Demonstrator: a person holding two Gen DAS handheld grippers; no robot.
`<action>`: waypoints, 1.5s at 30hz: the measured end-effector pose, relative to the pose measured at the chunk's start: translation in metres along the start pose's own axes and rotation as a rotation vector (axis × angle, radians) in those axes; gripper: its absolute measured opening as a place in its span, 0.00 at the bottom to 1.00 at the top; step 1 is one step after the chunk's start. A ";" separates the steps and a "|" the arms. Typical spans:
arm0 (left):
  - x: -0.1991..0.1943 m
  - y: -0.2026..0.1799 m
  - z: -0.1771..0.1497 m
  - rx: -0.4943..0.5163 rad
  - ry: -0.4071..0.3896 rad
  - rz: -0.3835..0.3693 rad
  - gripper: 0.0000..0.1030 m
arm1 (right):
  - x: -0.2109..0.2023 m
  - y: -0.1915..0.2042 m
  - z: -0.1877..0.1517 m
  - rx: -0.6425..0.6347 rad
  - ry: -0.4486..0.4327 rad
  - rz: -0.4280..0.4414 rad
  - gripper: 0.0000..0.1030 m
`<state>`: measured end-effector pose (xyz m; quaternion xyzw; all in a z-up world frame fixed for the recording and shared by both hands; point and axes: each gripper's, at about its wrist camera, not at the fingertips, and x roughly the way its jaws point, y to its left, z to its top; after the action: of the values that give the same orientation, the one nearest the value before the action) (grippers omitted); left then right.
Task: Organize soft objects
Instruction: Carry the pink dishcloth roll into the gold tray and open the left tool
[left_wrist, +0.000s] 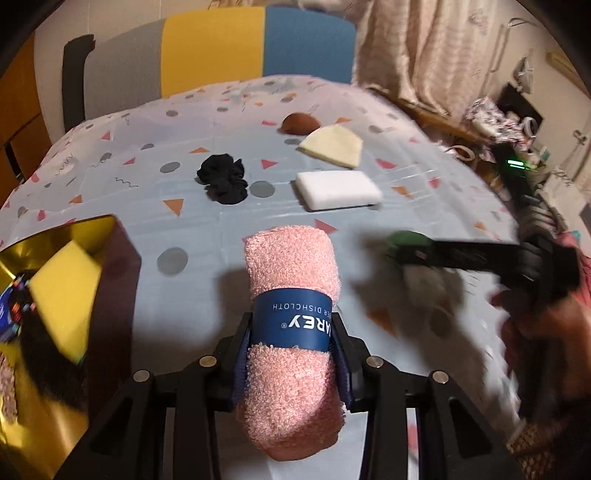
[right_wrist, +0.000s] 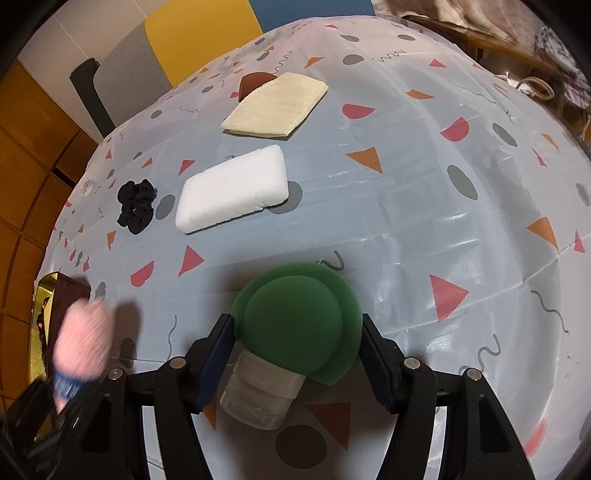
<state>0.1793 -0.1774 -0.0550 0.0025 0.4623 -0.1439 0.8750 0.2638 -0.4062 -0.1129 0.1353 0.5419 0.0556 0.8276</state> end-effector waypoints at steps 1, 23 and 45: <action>-0.010 0.001 -0.005 0.002 -0.014 -0.004 0.37 | 0.000 0.000 0.000 -0.003 -0.002 -0.003 0.65; -0.095 0.170 -0.069 -0.292 -0.071 0.156 0.37 | -0.006 -0.007 -0.004 0.039 -0.019 0.028 0.58; -0.096 0.226 -0.089 -0.340 -0.141 0.302 0.45 | -0.019 -0.011 -0.003 0.066 -0.095 0.072 0.53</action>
<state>0.1138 0.0751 -0.0578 -0.0860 0.4119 0.0689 0.9046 0.2531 -0.4205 -0.1001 0.1845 0.4983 0.0612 0.8449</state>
